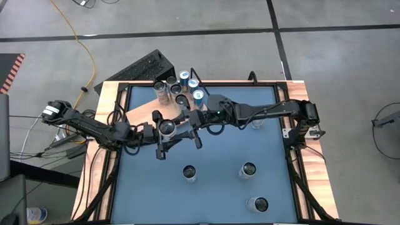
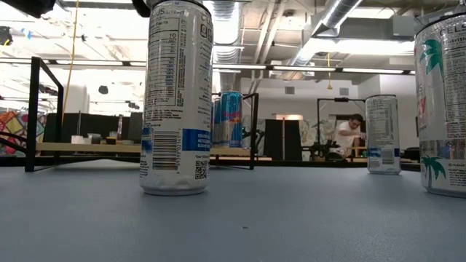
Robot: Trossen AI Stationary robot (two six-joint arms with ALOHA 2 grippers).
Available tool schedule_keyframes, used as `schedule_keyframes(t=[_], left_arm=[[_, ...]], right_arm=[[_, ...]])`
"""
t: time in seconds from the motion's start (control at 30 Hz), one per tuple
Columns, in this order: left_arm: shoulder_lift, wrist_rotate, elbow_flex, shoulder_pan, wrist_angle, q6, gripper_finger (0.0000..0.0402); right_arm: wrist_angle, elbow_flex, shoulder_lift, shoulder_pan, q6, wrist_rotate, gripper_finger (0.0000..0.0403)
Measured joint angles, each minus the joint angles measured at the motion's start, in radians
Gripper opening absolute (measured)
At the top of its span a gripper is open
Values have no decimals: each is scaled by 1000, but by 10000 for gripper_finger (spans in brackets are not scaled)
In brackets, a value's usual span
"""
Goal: Place canned beverage on shelf
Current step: Put the top white and pink soda can on the shelf aligned with the other white and pink soda can
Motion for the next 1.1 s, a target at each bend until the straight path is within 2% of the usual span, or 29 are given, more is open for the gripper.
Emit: schedule_keyframes(t=[0.17, 0.27, 0.47, 0.57, 0.73, 0.9, 1.0, 1.1], left_arm=[[-2, -47, 0, 0, -69, -52, 331], [-34, -49, 0, -4, -161, -89, 340], [-159, -87, 0, -24, -453, -264, 342], [-230, -92, 44, -27, -682, -392, 342], [-266, -77, 201, -25, -1143, -577, 342], [-221, -7, 471, -26, -1588, -714, 340], [-168, -10, 630, -26, -1739, -735, 339], [-104, -14, 761, -26, -1784, -670, 339]], right_arm=[[-6, 0, 0, -1, 1, 0, 192], [-9, 0, 0, -1, 1, 0, 191], [-77, 0, 0, -12, 0, 9, 193], [-120, 1, -1, -20, 0, 9, 192], [-202, 1, -1, -28, -10, -7, 193], [-300, 1, -2, -30, -23, -4, 193], [-334, 1, -2, -31, -34, 7, 193], [-344, 1, -2, -31, -44, 45, 193]])
